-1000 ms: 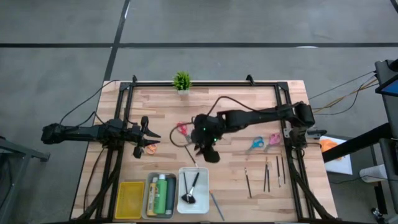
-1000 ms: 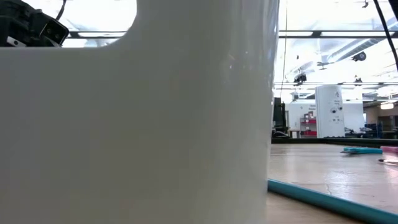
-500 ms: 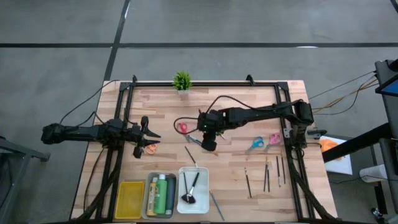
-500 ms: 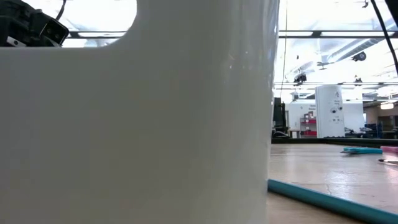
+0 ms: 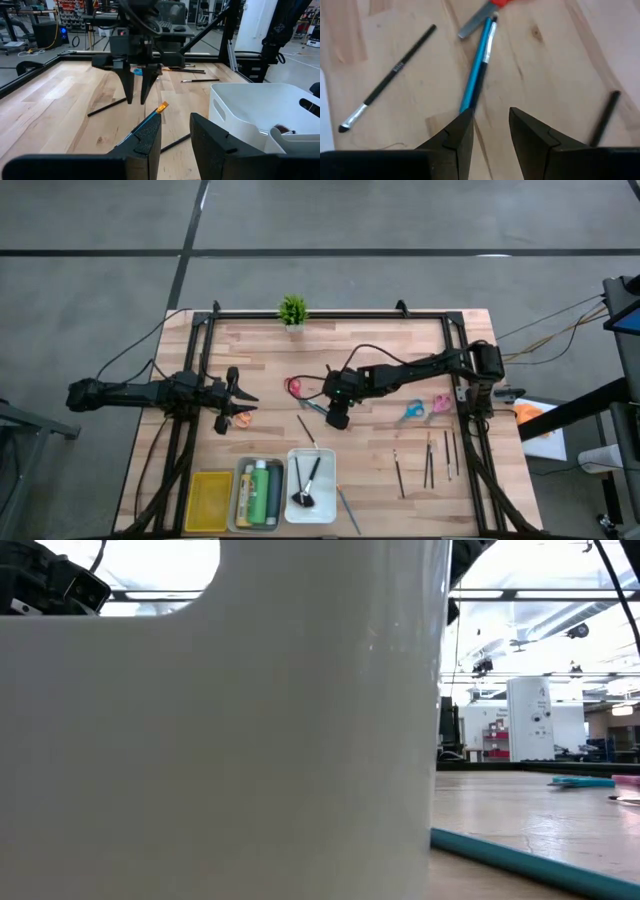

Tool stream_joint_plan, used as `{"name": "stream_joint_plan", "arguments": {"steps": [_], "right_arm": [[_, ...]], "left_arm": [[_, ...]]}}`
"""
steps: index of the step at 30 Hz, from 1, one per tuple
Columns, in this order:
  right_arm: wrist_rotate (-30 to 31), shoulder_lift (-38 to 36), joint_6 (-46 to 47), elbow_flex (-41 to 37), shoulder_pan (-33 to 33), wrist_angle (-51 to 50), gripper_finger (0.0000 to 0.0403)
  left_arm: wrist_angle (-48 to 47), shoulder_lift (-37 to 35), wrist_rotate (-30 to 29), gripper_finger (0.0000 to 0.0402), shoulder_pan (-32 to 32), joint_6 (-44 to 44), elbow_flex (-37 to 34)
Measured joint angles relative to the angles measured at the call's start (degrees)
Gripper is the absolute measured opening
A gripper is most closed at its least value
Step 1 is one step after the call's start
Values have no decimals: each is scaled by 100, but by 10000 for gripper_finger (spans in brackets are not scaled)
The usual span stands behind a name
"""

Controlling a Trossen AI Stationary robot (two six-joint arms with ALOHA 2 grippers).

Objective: Pick & Place Paint Supplies
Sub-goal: Put the black paint brush into the white bin

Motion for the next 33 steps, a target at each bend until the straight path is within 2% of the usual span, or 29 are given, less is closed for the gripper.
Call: {"name": "stream_joint_plan", "arguments": {"steps": [8,16,33], "right_arm": [[83,0,2,-550,263,946,124],[636,0,-5,-717,486,981,124],[722,0,-3,-1058,503,1007,124]], "left_arm": [[0,0,0,104,0,0,-1],[0,0,0,104,0,0,1],[0,0,0,104,0,1,1]]}}
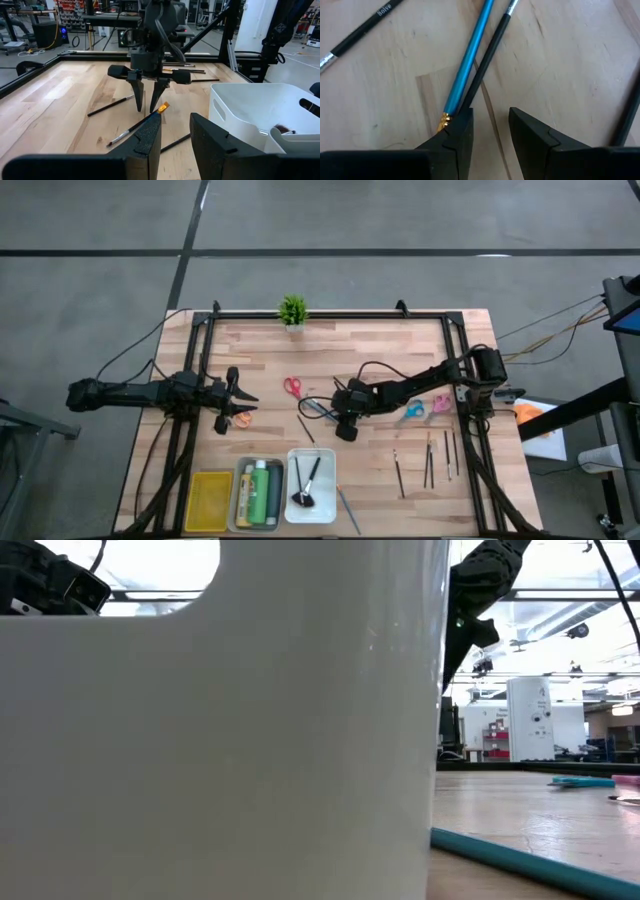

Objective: Pick & Place Paint Supplies
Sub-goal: Put the black paint brush into the white bin

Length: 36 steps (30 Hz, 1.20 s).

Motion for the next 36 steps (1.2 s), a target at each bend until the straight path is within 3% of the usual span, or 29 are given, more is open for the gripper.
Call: {"name": "stream_joint_plan", "arguments": {"steps": [29,36], "right_arm": [[93,3,-20,580,-26,-185,124],[83,366,-5,532,-9,-112,124]], "left_arm": [[0,0,0,104,0,-2,0],[1,0,-1,104,0,-1,0]]}}
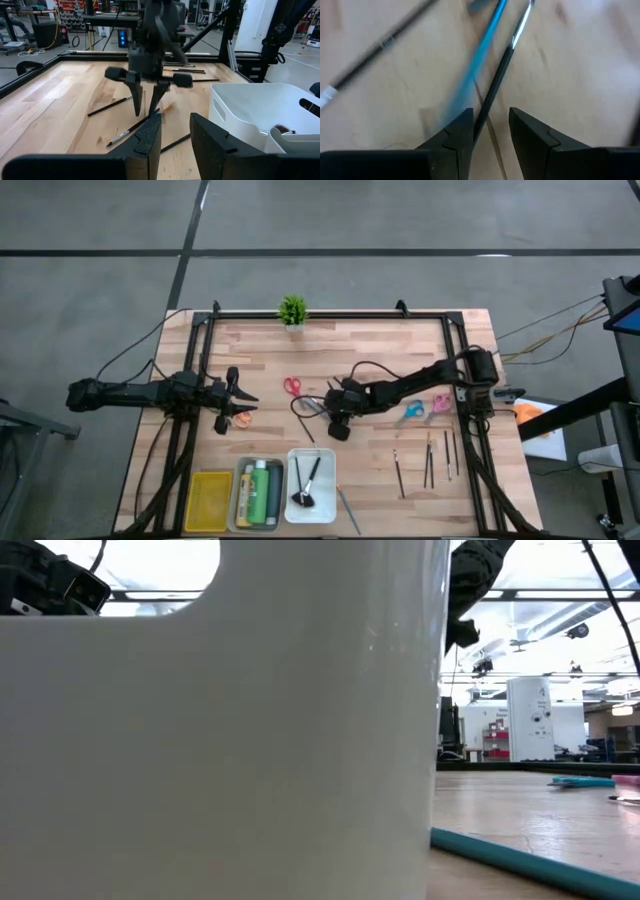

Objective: Pick & Place Paint Supplies
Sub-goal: Put the black paint brush into the white bin

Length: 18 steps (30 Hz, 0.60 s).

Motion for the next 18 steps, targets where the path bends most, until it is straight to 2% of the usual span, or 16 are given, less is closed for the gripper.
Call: {"name": "stream_joint_plan", "arguments": {"steps": [15,18], "right_arm": [[12,154,-15,101,-4,-94,124],[3,154,-12,107,-7,-123,112]], "left_arm": [[-1,0,1,104,0,1,0],[-1,0,1,104,0,0,0]]}}
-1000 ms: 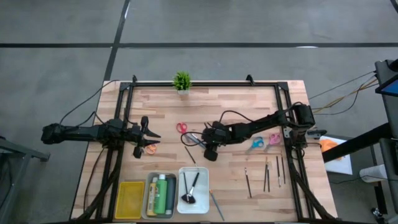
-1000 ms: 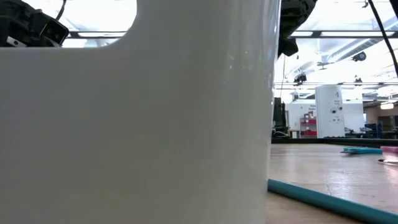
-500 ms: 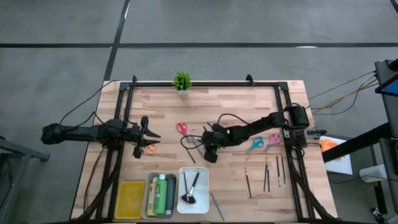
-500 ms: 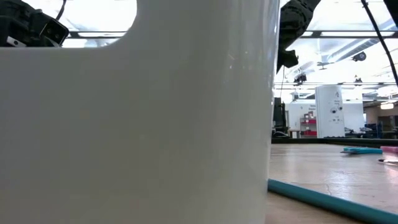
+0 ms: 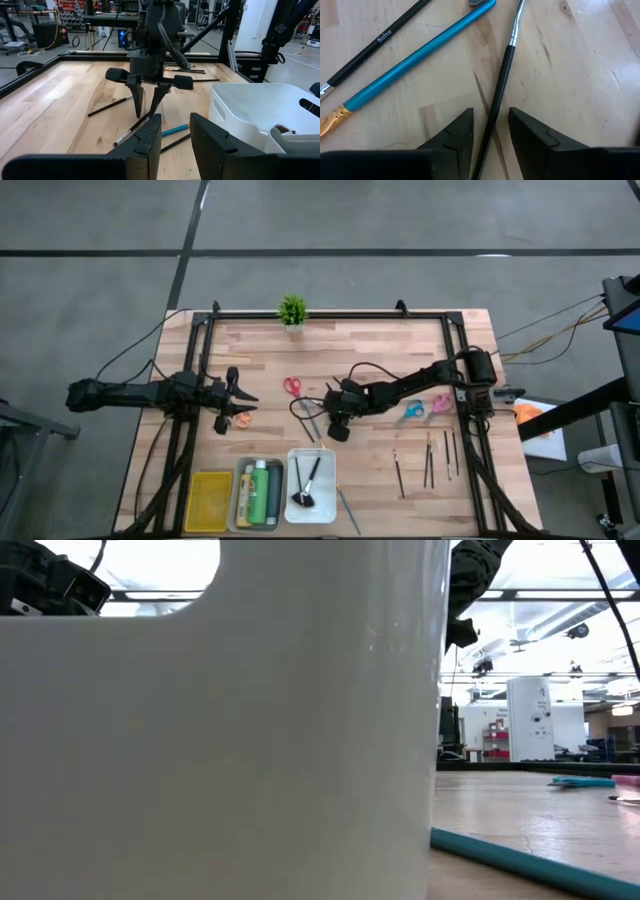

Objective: Pick & Place Paint Supplies
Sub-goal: Put the black paint brush into the white bin

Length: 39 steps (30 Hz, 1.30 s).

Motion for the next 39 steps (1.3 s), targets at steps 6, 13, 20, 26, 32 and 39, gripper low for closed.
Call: {"name": "stream_joint_plan", "arguments": {"steps": [6,13,20,26,32,39], "right_arm": [[-2,0,-32,-29,-4,7,38],[-20,0,-72,-32,-4,-1,18],[-22,-28,-90,-40,-4,-7,18],[-63,-219,-90,-72,-24,-147,18],[-49,-623,-128,-68,-65,-46,17],[-769,-1173,-1239,-20,-66,261,17]], "left_arm": [[0,0,0,104,0,1,0],[0,0,0,104,0,0,0],[0,0,0,104,0,0,0],[0,0,0,104,0,0,0],[0,0,0,104,0,1,0],[0,0,0,104,0,-1,-2]]}}
